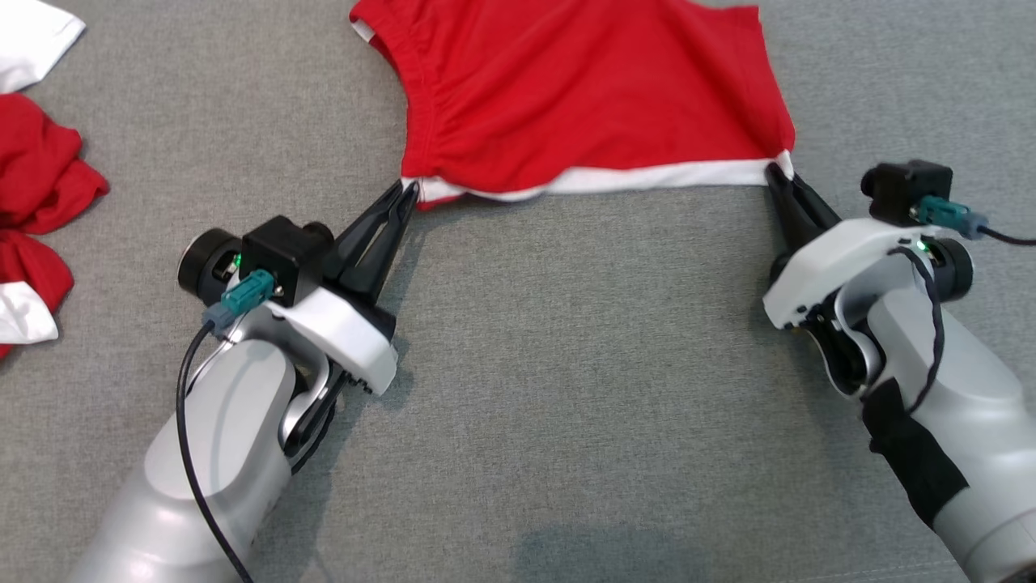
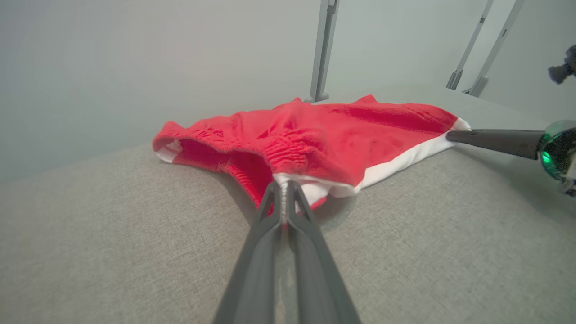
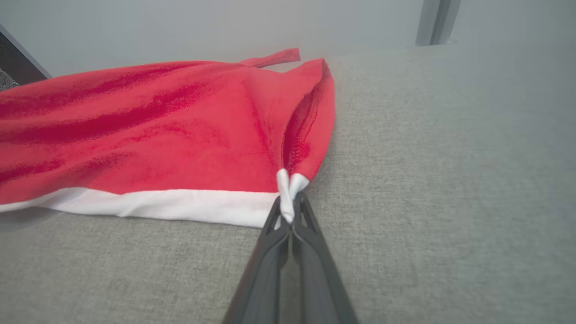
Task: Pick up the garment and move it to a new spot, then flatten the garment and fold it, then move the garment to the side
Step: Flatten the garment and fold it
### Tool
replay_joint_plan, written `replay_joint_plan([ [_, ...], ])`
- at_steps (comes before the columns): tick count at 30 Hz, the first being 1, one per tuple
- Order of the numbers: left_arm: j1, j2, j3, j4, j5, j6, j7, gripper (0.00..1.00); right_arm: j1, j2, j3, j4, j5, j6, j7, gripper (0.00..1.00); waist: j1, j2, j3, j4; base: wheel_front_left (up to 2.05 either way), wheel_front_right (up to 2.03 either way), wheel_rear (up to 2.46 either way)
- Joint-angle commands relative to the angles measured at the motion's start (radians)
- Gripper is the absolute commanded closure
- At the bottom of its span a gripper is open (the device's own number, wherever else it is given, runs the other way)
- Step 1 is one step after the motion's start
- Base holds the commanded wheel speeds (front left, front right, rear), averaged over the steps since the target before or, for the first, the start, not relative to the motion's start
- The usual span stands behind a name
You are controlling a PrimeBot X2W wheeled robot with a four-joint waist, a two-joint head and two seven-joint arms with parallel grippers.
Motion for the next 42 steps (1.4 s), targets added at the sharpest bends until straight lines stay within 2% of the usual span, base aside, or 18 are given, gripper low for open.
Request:
replay_joint_plan([
  [1,0.011,0.039,0.029,-0.015,0.0,-0.001,-0.006,1.0,0.052,-0.015,0.004,-0.041,-0.016,0.0,-0.003,1.0,0.0,0.0,-0.016,-0.011,0.0,0.0,0.0],
  [6,0.053,0.084,-0.017,0.005,-0.014,-0.001,-0.006,1.0,0.132,-0.058,0.01,-0.13,-0.014,0.0,-0.003,1.0,0.0,0.0,-0.051,-0.033,0.0,0.0,0.0],
  [12,0.109,0.147,-0.112,0.031,-0.03,-0.001,-0.006,1.0,0.201,-0.105,0.099,-0.174,0.083,0.0,-0.003,1.0,0.0,0.0,-0.088,-0.044,0.0,0.0,0.0],
  [18,0.162,0.153,-0.149,0.041,-0.03,-0.001,-0.006,1.0,0.283,-0.196,0.195,-0.267,0.206,0.0,0.0,1.0,0.0,0.0,-0.126,-0.028,0.0,0.0,0.0],
  [27,0.298,0.18,-0.187,-0.003,-0.084,-0.001,-0.006,1.0,0.422,-0.338,0.309,-0.434,0.303,0.0,0.001,1.0,0.0,0.0,-0.204,-0.04,0.0,0.0,0.0],
  [33,0.346,0.217,-0.232,-0.027,-0.137,-0.001,-0.006,1.0,0.491,-0.383,0.321,-0.471,0.332,0.0,0.013,1.0,0.0,0.0,-0.229,-0.043,0.0,0.0,0.0],
  [37,0.352,0.23,-0.256,-0.022,-0.169,-0.001,0.002,1.0,0.512,-0.389,0.33,-0.481,0.34,0.0,0.035,1.0,0.0,0.0,-0.235,-0.043,0.0,0.0,0.0],
  [42,0.352,0.21,-0.285,0.031,-0.218,-0.001,0.051,1.0,0.527,-0.378,0.331,-0.457,0.343,0.0,0.052,1.0,0.0,0.0,-0.247,-0.038,0.0,0.0,0.0],
])
